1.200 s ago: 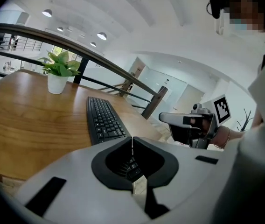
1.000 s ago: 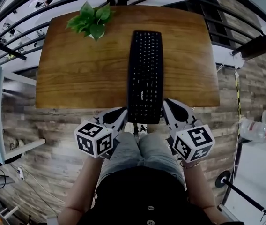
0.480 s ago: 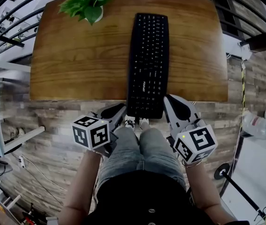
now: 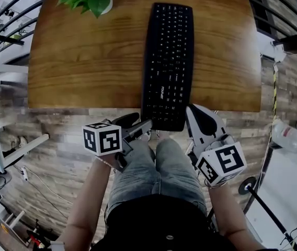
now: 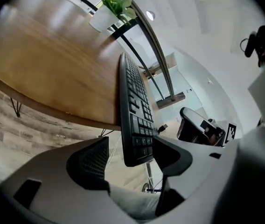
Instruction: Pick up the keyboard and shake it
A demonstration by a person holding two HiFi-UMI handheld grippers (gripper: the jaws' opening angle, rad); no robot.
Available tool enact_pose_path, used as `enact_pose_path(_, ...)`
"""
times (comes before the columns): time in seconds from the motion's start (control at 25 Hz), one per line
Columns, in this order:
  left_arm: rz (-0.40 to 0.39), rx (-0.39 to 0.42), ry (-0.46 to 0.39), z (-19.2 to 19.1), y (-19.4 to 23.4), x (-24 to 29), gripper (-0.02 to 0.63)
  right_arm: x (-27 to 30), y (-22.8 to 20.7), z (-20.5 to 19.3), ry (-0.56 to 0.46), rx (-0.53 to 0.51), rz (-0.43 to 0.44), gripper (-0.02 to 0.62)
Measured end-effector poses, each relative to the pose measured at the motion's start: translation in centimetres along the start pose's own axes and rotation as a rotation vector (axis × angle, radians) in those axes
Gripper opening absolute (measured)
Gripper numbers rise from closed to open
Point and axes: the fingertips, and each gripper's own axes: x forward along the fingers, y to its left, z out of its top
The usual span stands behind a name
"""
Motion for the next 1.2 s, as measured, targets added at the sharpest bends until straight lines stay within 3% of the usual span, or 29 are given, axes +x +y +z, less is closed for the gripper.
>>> enact_pose_path(0.32,-0.123,-0.085,0.044,0.0,0.0,2.9,0.291,0.4,0.2,-2.0,0.035,0.030,0.007,0.028)
enact_pose_path(0.92,-0.292,-0.091,0.096,0.2,-1.1,5.1,0.291,0.5,-2.0,-2.3,0.031,0.056,-0.031,0.028)
enact_pose_path(1.2,-0.373,-0.147,0.096,0.1,-1.9,6.4,0.291,0.6,-2.7,-1.9,0.020,0.039,-0.036,0.028)
